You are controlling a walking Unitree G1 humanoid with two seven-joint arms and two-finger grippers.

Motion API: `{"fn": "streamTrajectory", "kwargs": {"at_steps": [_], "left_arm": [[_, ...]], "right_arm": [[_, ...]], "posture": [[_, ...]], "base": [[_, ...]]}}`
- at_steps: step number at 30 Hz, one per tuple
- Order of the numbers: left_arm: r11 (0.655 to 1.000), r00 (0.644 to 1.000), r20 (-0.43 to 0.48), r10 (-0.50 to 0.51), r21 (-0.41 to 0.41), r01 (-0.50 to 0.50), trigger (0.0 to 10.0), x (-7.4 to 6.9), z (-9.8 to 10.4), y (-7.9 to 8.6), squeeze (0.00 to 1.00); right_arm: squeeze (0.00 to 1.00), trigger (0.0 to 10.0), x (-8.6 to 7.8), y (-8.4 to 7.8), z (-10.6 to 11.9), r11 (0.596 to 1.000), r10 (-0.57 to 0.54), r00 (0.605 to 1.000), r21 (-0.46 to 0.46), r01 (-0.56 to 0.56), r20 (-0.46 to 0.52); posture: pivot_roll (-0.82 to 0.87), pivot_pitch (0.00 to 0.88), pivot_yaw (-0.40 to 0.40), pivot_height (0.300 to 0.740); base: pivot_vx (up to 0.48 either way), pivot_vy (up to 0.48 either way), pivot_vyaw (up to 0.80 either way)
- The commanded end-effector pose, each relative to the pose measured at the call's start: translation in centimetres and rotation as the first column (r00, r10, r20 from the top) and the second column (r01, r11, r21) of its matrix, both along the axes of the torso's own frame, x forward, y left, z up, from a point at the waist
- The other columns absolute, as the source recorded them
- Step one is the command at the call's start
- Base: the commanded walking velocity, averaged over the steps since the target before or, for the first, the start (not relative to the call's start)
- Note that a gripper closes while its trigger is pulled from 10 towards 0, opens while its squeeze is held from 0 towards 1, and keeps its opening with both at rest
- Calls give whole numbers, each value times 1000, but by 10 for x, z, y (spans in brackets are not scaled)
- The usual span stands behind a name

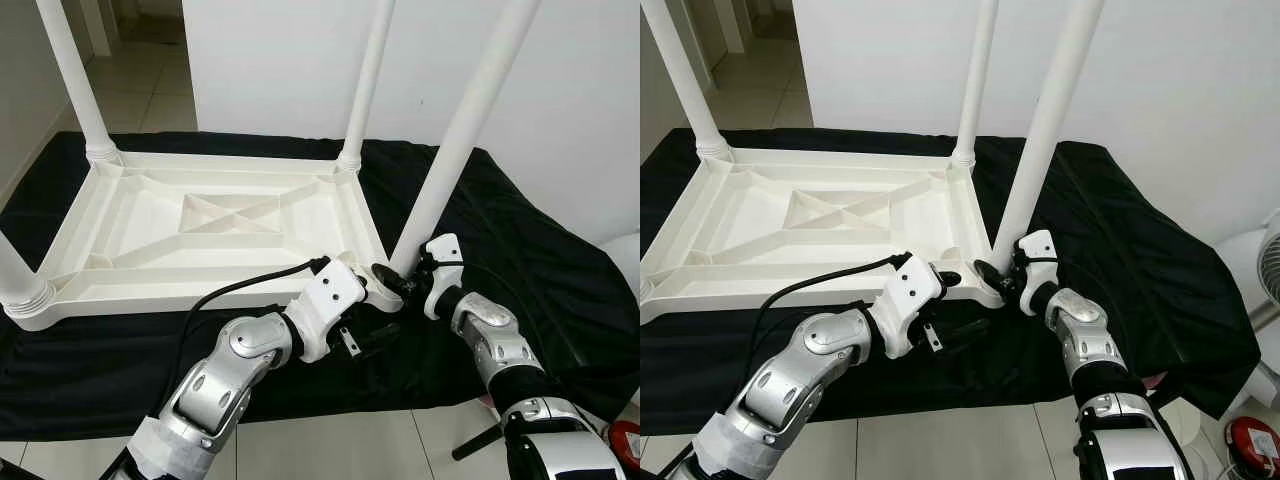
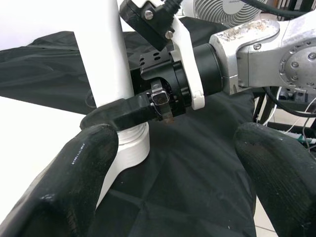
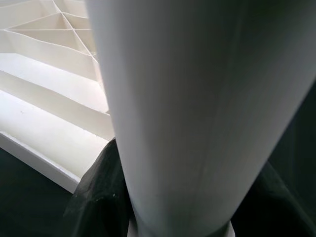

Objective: Building children table

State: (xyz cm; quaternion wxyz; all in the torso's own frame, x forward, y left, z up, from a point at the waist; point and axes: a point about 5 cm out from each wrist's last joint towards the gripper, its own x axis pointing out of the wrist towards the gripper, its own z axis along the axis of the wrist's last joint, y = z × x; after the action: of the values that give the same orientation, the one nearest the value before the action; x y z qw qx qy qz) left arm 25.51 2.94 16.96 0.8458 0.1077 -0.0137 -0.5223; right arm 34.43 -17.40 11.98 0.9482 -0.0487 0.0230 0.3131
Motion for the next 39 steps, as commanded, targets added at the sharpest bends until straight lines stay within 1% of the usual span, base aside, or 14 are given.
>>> {"fn": "streamTrajectory", "kwargs": {"at_steps": [1, 2, 3, 10, 14, 16, 20, 22, 25, 26, 27, 29, 32, 39], "left_arm": [[1000, 1000, -2, -22, 14, 22, 10000, -2, 0, -4, 0], [1000, 1000, -2, -22, 14, 22, 10000, -2, 0, -4, 0], [1000, 1000, -3, -21, 14, 21, 10000, -2, 0, -4, 0], [1000, 1000, 3, -16, 12, 16, 10000, -2, -1, -4, 0], [1000, 1000, 6, -4, 9, 4, 10000, 0, -1, -5, 0], [1000, 1000, 9, 7, 17, -7, 10000, 1, -3, -3, 0], [1000, 1000, 12, 15, 21, -15, 10000, 3, -4, -1, 0], [999, 1000, 15, 26, 19, -26, 10000, 4, -3, 0, 0], [999, 1000, 15, 26, 19, -26, 10000, 4, -3, 0, 0], [999, 999, 20, 39, 15, -39, 10000, 6, -2, 1, 0], [999, 999, 22, 42, 14, -42, 10000, 7, -2, 1, 0], [999, 999, 23, 44, 14, -45, 10000, 7, -2, 1, 0], [999, 999, 23, 44, 8, -44, 10000, 7, -1, 1, 0], [999, 999, 24, 44, 3, -45, 10000, 8, 0, 1, 0]], "right_arm": [[0, 1294, -6, 3, -8, 999, 31, 999, -34, -31, -17], [0, 1294, -6, 3, -8, 999, 31, 999, -34, -31, -17], [0, 10000, -6, 2, -9, 999, 13, 1000, -34, -13, -5], [0, 10000, -7, 5, -8, 998, -63, 998, -18, 64, 18], [0, 10000, -6, 8, -5, 982, -189, 981, -6, 189, 47], [0, 10000, -7, 10, -1, 950, -313, 948, 40, 311, 57], [0, 10000, -10, 15, 2, 916, -393, 918, 104, 387, 55], [0, 10000, -15, 21, 1, 870, -481, 876, 142, 472, 32], [0, 10000, -15, 21, 1, 870, -481, 876, 142, 472, 32], [0, 10000, -21, 26, -4, 783, -613, 790, 136, 607, 1], [0, 10000, -25, 29, -7, 737, -668, 744, 128, 664, -14], [0, 10000, -28, 31, -9, 693, -713, 701, 120, 710, -27], [0, 10000, -29, 40, -6, 704, -703, 711, 125, 699, -19], [0, 10000, -29, 42, -4, 709, -698, 716, 129, 694, -14]], "posture": [[7, 0, -83, 740], [7, 0, -83, 740], [3, 0, -83, 740], [-5, 0, -79, 740], [-15, 0, -76, 740], [-18, 0, -76, 740], [-18, 0, -76, 740], [-14, 0, -81, 740], [-14, 0, -81, 740], [-10, 0, -85, 740], [-9, 0, -86, 740], [-9, 0, -86, 740], [-9, 0, -87, 740], [-10, 0, -86, 740]], "base": [[0, 0, 0], [0, 0, 0], [0, 0, 0], [0, 0, 0], [0, 0, 0], [0, 0, 0], [0, 0, 0], [0, 0, 0], [0, 0, 0], [0, 0, 0], [0, 0, 0], [0, 0, 0], [0, 0, 0], [0, 0, 0]]}}
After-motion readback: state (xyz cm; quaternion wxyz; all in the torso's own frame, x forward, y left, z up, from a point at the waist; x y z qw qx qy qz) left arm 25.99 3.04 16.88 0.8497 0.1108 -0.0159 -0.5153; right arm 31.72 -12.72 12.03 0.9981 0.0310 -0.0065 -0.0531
